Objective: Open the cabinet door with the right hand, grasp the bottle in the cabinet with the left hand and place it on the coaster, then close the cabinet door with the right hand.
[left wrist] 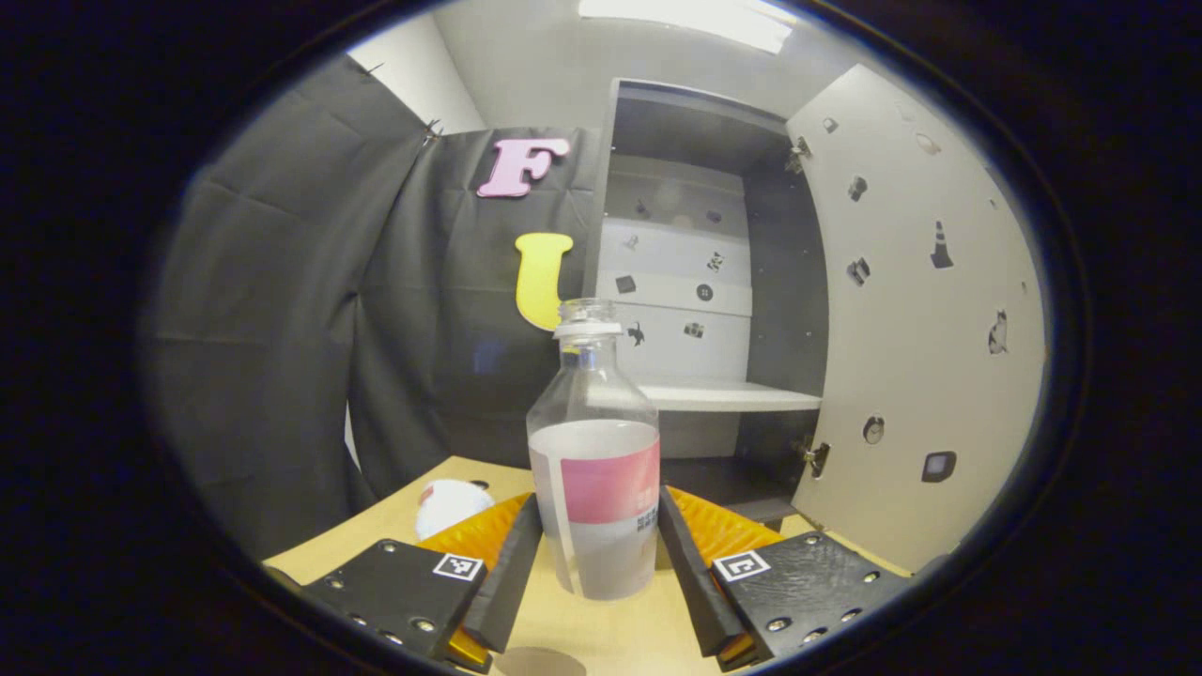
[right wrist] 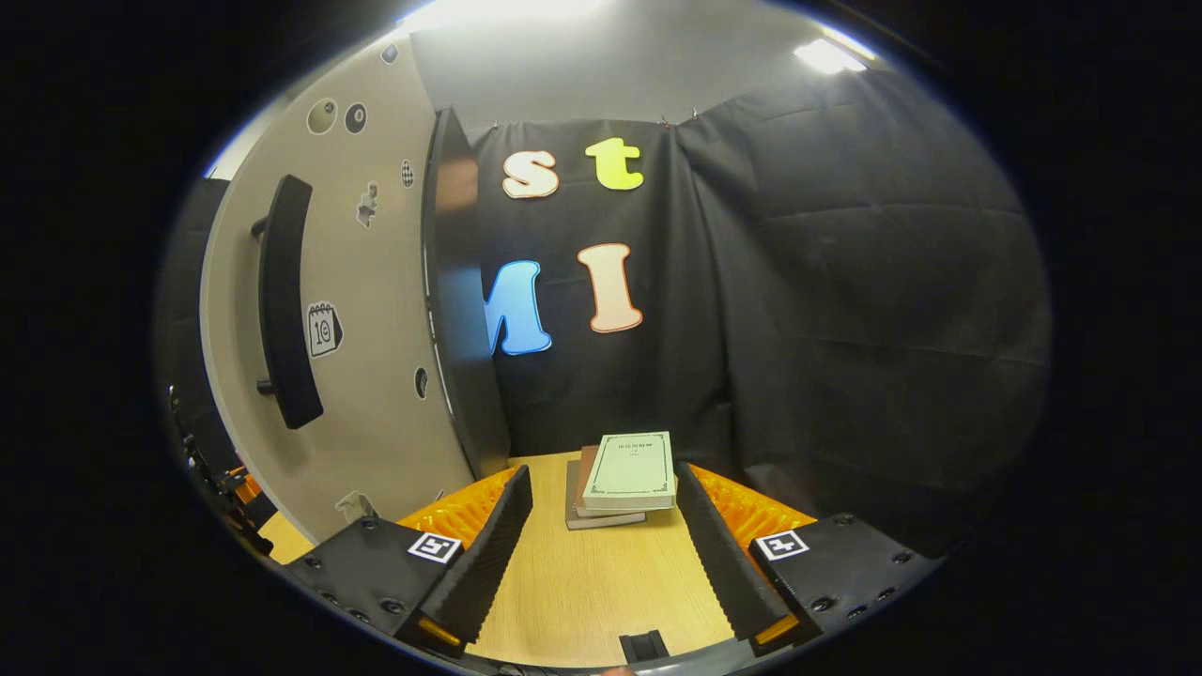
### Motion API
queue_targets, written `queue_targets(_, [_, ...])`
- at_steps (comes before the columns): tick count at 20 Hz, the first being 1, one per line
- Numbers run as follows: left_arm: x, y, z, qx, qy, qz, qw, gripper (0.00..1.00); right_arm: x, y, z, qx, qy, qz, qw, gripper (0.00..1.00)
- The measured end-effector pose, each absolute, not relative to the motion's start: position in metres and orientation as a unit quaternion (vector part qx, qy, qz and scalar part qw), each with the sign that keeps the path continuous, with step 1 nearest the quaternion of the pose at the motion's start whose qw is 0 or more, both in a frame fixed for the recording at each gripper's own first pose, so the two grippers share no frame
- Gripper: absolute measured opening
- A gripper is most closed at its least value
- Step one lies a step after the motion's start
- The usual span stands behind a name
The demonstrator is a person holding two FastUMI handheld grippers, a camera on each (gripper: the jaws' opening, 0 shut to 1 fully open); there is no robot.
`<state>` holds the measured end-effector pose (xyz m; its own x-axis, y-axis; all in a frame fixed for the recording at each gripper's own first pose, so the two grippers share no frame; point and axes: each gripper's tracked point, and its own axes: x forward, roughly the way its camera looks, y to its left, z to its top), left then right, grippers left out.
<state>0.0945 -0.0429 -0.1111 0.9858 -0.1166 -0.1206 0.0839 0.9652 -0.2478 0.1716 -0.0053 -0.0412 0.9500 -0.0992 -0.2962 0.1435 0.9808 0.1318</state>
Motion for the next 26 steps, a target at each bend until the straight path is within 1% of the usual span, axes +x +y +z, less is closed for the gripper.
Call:
queue_targets(3, [0.085, -0.033, -0.141, -0.136, 0.083, -0.035, 0.987, 0.74, 0.170, -0.003, -0.045, 0.061, 0.156, -0.062, 0.984, 0.98])
queue_targets(4, [0.082, -0.028, -0.151, -0.139, 0.088, -0.029, 0.986, 0.72, 0.169, -0.003, -0.044, 0.058, 0.157, -0.062, 0.984, 0.98])
queue_targets(6, [0.077, -0.021, -0.174, -0.144, 0.103, -0.016, 0.984, 0.75, 0.167, -0.004, -0.042, 0.051, 0.157, -0.066, 0.984, 0.98])
queue_targets(7, [0.074, -0.018, -0.186, -0.144, 0.110, -0.009, 0.983, 0.72, 0.166, -0.005, -0.042, 0.049, 0.157, -0.068, 0.984, 0.98])
queue_targets(9, [0.068, -0.010, -0.207, -0.141, 0.124, 0.004, 0.982, 0.72, 0.164, -0.004, -0.044, 0.047, 0.160, -0.070, 0.983, 0.98])
queue_targets(10, [0.064, -0.006, -0.216, -0.137, 0.127, 0.012, 0.982, 0.76, 0.162, -0.004, -0.045, 0.047, 0.162, -0.071, 0.983, 0.98])
queue_targets(11, [0.064, -0.005, -0.226, -0.133, 0.130, 0.016, 0.982, 0.74, 0.162, -0.002, -0.046, 0.047, 0.165, -0.071, 0.983, 0.98])
queue_targets(18, [0.059, -0.010, -0.289, -0.123, 0.173, 0.032, 0.977, 0.74, 0.156, 0.004, -0.054, 0.021, 0.185, -0.071, 0.980, 0.98])
queue_targets(22, [0.047, -0.015, -0.309, -0.126, 0.192, 0.037, 0.973, 0.74, 0.158, 0.008, -0.052, 0.009, 0.185, -0.068, 0.980, 0.98])
queue_targets(25, [0.041, -0.019, -0.315, -0.119, 0.198, 0.036, 0.972, 0.74, 0.158, 0.012, -0.055, 0.011, 0.188, -0.065, 0.980, 0.98])
queue_targets(26, [0.040, -0.019, -0.313, -0.118, 0.194, 0.036, 0.973, 0.72, 0.159, 0.013, -0.056, 0.011, 0.189, -0.064, 0.980, 0.98])
